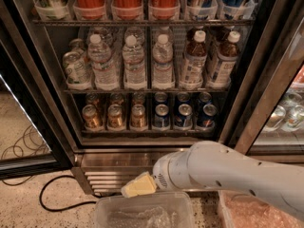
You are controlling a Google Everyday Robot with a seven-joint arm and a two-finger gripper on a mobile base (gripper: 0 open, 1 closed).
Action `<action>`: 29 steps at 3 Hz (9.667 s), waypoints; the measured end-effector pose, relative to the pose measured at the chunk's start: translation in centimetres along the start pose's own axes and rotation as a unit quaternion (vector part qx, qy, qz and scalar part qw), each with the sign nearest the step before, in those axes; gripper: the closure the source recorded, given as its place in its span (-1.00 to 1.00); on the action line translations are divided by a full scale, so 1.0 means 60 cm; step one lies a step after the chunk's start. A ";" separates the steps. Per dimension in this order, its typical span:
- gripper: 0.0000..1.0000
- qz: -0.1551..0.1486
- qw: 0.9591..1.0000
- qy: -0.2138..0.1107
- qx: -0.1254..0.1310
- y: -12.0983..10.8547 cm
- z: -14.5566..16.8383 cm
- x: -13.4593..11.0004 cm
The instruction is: Pick pepsi can from bottom shelf of fridge
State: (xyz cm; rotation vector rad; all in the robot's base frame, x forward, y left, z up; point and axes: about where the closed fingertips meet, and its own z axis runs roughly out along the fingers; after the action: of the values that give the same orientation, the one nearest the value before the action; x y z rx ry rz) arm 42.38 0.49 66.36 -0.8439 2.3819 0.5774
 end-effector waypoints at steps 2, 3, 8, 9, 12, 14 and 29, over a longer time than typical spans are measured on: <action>-1.00 -0.004 0.999 -0.033 0.022 0.000 0.000 -0.015; -1.00 0.007 0.998 -0.057 0.027 0.031 0.048 0.025; -1.00 0.015 0.976 -0.178 0.121 0.026 0.223 -0.124; -1.00 0.039 0.975 -0.164 0.144 0.037 0.263 -0.103; -1.00 0.147 0.894 -0.188 0.380 -0.113 0.181 -0.078; -1.00 0.161 0.857 -0.208 0.443 -0.146 0.128 -0.072; -1.00 0.014 0.862 -0.408 0.299 -0.203 0.215 -0.036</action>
Offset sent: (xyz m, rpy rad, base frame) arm 0.0206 0.0147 0.0428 0.0963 -0.4777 -0.2430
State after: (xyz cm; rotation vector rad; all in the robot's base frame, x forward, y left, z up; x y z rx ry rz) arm 56.43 -0.11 55.32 -0.2000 1.6137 0.1160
